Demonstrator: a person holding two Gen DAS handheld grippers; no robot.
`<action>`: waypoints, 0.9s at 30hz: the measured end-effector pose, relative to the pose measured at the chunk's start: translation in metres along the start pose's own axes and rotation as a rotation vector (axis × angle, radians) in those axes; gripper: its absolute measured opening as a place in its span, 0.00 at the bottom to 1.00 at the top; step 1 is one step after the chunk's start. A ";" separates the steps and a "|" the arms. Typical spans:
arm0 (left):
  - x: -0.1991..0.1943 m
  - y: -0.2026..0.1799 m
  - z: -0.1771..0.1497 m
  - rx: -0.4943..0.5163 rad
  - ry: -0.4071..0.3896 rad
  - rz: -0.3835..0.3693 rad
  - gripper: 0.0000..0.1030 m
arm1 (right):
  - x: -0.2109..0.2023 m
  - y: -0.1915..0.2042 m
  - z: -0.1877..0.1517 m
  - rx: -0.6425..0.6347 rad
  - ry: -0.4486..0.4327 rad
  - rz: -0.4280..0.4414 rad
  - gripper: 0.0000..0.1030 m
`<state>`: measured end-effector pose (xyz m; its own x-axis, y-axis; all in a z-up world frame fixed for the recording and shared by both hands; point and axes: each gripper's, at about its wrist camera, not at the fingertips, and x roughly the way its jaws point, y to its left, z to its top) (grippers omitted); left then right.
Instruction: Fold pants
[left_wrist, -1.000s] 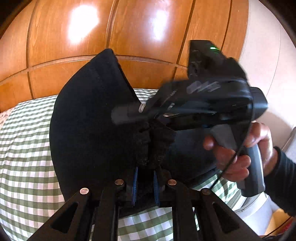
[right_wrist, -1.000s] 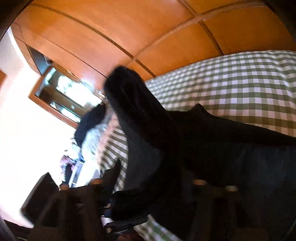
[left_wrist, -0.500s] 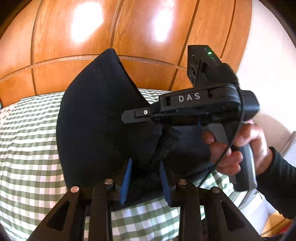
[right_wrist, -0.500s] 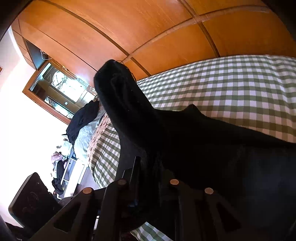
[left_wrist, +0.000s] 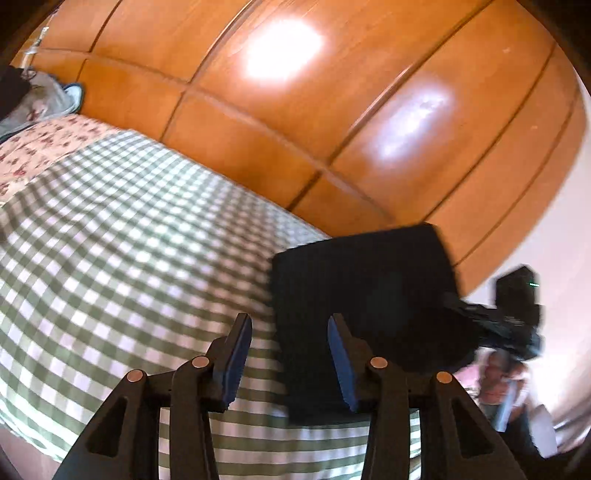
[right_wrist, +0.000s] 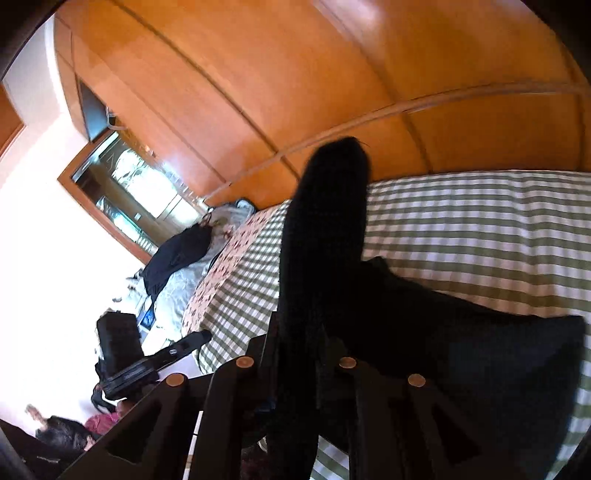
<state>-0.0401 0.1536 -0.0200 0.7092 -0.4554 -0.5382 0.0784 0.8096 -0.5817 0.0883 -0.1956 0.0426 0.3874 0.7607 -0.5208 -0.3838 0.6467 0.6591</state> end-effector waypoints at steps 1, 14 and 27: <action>0.007 -0.001 0.000 0.006 0.011 0.007 0.41 | -0.005 -0.003 -0.001 0.010 -0.008 -0.007 0.13; 0.082 -0.064 -0.009 0.136 0.173 -0.132 0.41 | -0.075 -0.091 -0.043 0.207 -0.055 -0.167 0.13; 0.126 -0.112 -0.062 0.313 0.332 -0.103 0.43 | -0.091 -0.165 -0.083 0.431 -0.110 -0.215 0.21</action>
<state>-0.0024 -0.0171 -0.0603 0.4280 -0.5915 -0.6834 0.3805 0.8038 -0.4574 0.0471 -0.3667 -0.0634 0.5147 0.5875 -0.6245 0.0871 0.6887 0.7198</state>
